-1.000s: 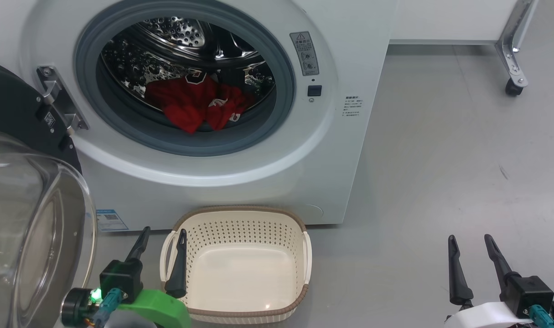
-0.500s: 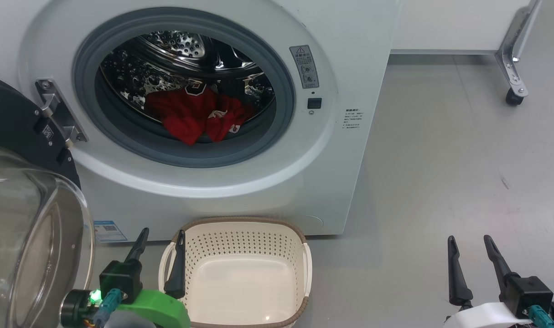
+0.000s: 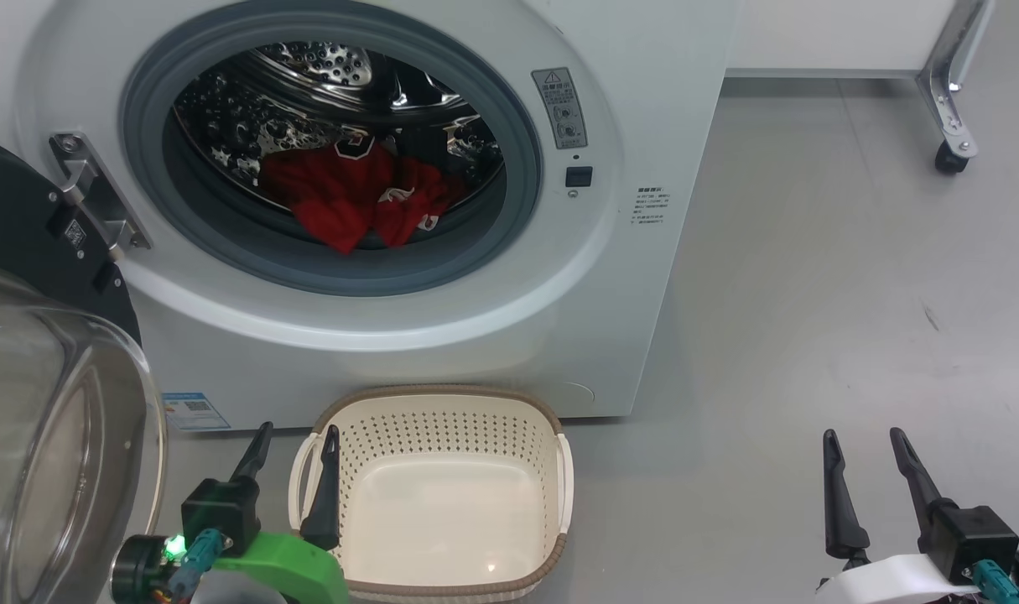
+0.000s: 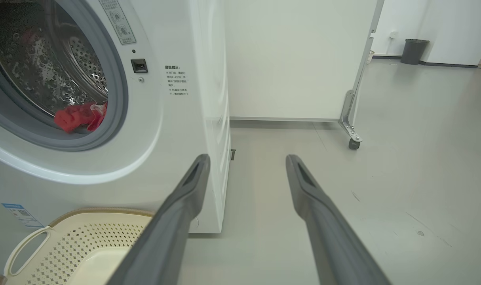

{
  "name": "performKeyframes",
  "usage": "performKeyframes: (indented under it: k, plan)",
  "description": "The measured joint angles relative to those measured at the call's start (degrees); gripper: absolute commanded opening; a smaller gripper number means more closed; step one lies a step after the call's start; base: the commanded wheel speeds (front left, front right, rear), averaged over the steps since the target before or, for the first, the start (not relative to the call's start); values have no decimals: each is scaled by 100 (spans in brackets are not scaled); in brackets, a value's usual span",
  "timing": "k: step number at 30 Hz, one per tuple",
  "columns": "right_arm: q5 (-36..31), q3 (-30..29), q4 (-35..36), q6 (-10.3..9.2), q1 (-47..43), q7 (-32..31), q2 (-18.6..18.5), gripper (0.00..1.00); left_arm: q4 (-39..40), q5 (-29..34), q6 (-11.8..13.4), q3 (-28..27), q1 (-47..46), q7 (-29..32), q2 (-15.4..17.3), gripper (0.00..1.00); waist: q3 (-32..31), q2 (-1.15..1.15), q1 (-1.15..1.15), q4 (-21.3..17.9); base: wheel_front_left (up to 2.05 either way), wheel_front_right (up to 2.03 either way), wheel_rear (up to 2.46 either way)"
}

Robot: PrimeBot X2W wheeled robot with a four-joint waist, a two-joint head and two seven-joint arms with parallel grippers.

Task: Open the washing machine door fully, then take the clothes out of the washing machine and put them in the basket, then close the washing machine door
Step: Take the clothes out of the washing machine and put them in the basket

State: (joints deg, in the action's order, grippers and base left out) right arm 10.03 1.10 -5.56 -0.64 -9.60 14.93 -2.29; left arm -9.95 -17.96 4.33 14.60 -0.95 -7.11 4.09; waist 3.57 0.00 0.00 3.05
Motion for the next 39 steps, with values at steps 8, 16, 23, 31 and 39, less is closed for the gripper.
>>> performKeyframes:
  k: [8,16,23,31,39]
  plan:
    - [-9,143,114,58,146,0,0,100,-281,-213,-119,-9,-413,120,-19,100,318,0,0,-70,0,0,0]
    - [-10,290,154,119,413,0,-1,100,-704,-404,-343,-77,-1146,470,-4,100,680,0,0,-328,0,0,0]
    - [2,335,172,158,631,0,-1,100,-1065,-587,-526,-341,-1946,920,269,100,975,0,0,-725,0,0,0]
    - [121,417,162,158,784,0,1,100,-1389,-768,-822,-533,-2785,1418,768,100,1314,0,0,-1283,0,0,0]
    - [328,512,177,158,979,0,3,100,-1684,-869,-943,-561,-3580,2006,1089,100,1751,0,0,-1775,0,0,0]
